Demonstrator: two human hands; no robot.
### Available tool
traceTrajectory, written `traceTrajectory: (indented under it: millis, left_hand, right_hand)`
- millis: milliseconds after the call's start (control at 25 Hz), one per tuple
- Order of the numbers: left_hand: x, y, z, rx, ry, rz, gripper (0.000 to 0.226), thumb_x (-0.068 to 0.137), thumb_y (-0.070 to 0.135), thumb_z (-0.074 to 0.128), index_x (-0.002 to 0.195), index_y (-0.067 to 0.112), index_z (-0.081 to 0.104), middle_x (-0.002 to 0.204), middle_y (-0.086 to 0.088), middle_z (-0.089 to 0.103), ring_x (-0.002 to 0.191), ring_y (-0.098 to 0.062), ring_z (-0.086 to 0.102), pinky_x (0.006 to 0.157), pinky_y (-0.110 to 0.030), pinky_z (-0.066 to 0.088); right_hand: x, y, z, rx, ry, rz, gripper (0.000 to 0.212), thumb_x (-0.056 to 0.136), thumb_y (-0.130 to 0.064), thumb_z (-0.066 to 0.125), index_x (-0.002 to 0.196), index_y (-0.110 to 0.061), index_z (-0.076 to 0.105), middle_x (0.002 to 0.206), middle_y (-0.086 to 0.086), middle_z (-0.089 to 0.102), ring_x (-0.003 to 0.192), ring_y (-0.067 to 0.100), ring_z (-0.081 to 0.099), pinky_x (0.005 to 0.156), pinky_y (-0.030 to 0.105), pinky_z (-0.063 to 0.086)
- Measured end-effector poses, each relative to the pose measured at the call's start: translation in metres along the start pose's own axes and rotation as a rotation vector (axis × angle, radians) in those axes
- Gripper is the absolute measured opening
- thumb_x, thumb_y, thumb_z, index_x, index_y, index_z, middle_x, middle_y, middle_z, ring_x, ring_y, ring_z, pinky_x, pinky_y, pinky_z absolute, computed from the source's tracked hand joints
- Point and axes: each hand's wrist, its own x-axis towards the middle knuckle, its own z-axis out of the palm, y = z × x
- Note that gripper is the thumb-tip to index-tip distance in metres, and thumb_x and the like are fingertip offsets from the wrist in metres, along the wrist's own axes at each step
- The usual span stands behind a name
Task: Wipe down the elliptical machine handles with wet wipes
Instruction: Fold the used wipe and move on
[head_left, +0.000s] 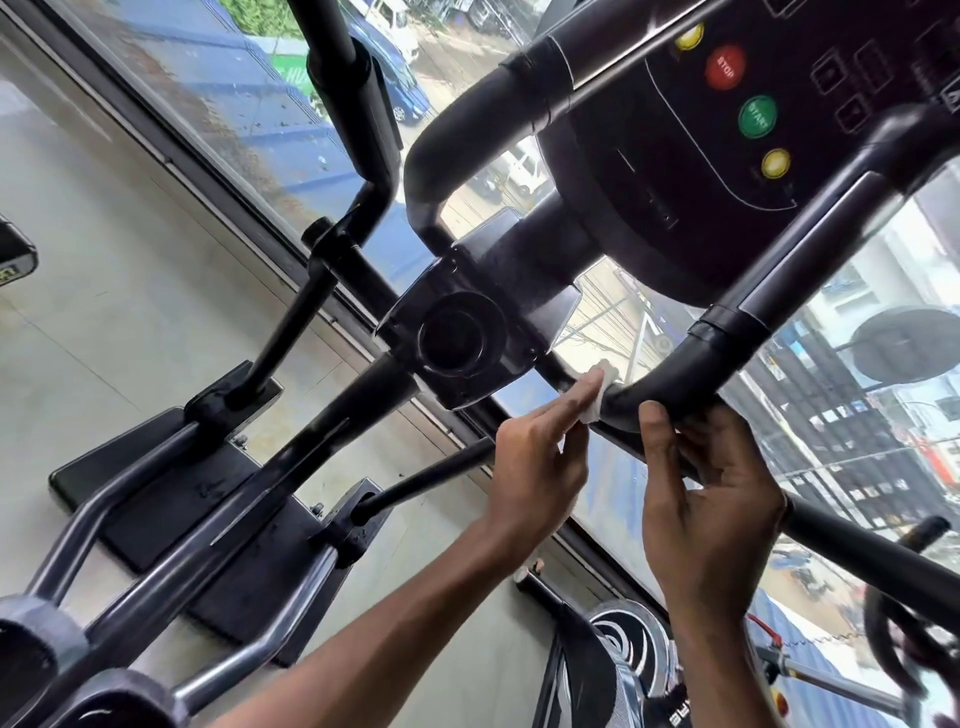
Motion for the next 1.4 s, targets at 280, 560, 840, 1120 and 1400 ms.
traceTrajectory:
  millis: [280, 560, 840, 1120, 1400]
  left_hand:
    - [-0.01, 0.008, -0.002, -0.005, 0.029, 0.177, 0.052, 0.089, -0.02, 0.062, 0.137, -0.001, 0.061, 0.14, -0.007, 0.061, 0.13, -0.015, 0.062, 0.1, -0.037, 0.058]
    - [-0.013, 0.018, 0.001, -0.029, 0.067, 0.224, 0.057, 0.087, -0.025, 0.057, 0.139, -0.002, 0.058, 0.141, -0.014, 0.062, 0.133, -0.018, 0.059, 0.106, -0.039, 0.054]
    - [-0.004, -0.006, -0.001, -0.009, 0.03, 0.245, 0.058, 0.083, -0.027, 0.055, 0.137, -0.003, 0.062, 0.141, -0.01, 0.062, 0.129, -0.02, 0.063, 0.1, -0.041, 0.058]
    - [0.036, -0.064, 0.015, 0.239, -0.164, 0.043, 0.057, 0.082, 0.001, 0.045, 0.132, 0.013, 0.07, 0.128, -0.003, 0.072, 0.111, -0.019, 0.071, 0.092, -0.033, 0.059]
    - [0.053, -0.09, 0.028, 0.418, -0.313, 0.03, 0.066, 0.068, -0.018, 0.053, 0.128, 0.002, 0.069, 0.123, -0.014, 0.073, 0.102, -0.038, 0.073, 0.074, -0.039, 0.06]
  right_hand:
    - [0.003, -0.002, -0.002, 0.016, -0.021, 0.025, 0.025, 0.1, -0.037, 0.068, 0.116, -0.019, 0.073, 0.103, -0.012, 0.077, 0.096, 0.002, 0.074, 0.086, 0.038, 0.061]
    - [0.002, -0.007, -0.002, 0.033, -0.023, 0.055, 0.024, 0.099, -0.032, 0.069, 0.116, -0.016, 0.074, 0.102, -0.009, 0.078, 0.096, 0.003, 0.074, 0.086, 0.04, 0.061]
    - [0.002, -0.011, -0.002, 0.025, -0.02, 0.062, 0.022, 0.099, -0.032, 0.068, 0.114, -0.017, 0.073, 0.099, -0.009, 0.078, 0.094, 0.0, 0.074, 0.086, 0.036, 0.06]
    - [0.001, -0.012, 0.002, 0.009, 0.013, 0.048, 0.014, 0.099, -0.03, 0.069, 0.109, -0.019, 0.072, 0.096, -0.01, 0.076, 0.09, 0.0, 0.073, 0.082, 0.028, 0.058]
    - [0.001, -0.016, 0.001, -0.012, 0.009, 0.026, 0.008, 0.099, -0.026, 0.071, 0.107, -0.026, 0.069, 0.093, -0.022, 0.072, 0.088, -0.005, 0.071, 0.08, 0.022, 0.056]
